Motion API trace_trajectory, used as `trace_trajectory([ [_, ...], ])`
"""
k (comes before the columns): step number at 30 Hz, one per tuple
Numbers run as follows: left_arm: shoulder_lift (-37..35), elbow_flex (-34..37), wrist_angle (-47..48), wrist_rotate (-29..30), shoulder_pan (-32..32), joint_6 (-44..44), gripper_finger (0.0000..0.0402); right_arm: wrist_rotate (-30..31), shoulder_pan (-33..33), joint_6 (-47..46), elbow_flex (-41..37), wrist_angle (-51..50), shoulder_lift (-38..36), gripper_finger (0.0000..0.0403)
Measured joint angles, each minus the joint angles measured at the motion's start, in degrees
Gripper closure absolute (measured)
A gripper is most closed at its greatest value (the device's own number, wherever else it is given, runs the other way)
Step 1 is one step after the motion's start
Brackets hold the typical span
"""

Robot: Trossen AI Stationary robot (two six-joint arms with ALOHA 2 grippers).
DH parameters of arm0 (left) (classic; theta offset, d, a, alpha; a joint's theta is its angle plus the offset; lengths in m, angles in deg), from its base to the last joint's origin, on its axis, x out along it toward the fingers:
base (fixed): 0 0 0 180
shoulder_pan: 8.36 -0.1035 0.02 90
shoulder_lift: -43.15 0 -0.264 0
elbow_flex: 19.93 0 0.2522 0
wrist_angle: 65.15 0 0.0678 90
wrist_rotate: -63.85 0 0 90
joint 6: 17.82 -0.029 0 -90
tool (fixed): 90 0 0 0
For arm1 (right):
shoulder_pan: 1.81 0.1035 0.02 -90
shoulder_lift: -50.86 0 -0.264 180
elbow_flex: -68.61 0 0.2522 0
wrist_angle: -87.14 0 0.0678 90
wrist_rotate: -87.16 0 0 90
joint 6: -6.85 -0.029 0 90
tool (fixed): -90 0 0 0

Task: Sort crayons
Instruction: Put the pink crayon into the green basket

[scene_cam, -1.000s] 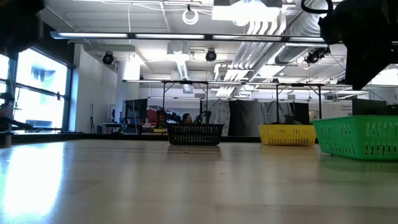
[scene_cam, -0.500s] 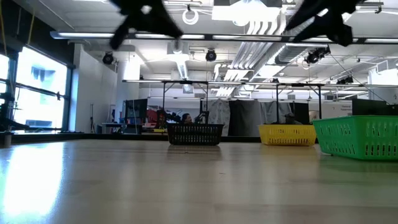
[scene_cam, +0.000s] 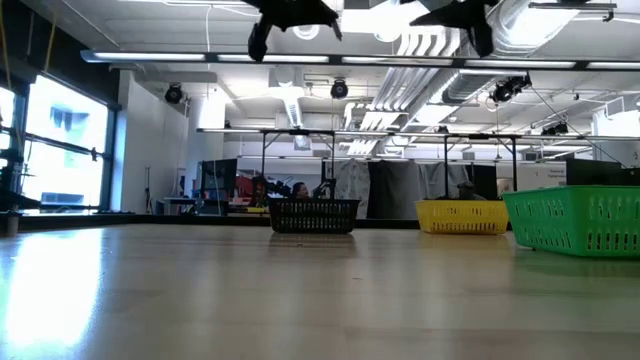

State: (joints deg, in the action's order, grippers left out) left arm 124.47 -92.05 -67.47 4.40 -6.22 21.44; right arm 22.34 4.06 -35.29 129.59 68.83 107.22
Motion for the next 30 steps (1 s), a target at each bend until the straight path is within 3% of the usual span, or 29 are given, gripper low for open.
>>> trace_trajectory([
  [10,1.2,-5.5,5.5,0.0,-3.8,-0.1,0.0401,-5.3,-3.8,-2.9,0.0,15.5,9.4,0.0274],
  [17,3.0,-5.5,5.4,-3.5,-4.8,2.5,0.0401,-6.2,-6.1,-4.3,0.0,15.2,10.1,0.0274],
  [30,9.8,-5.5,-3.8,-7.4,-5.6,6.1,0.0401,-6.8,-7.5,-3.3,0.0,12.2,10.5,0.0274],
])
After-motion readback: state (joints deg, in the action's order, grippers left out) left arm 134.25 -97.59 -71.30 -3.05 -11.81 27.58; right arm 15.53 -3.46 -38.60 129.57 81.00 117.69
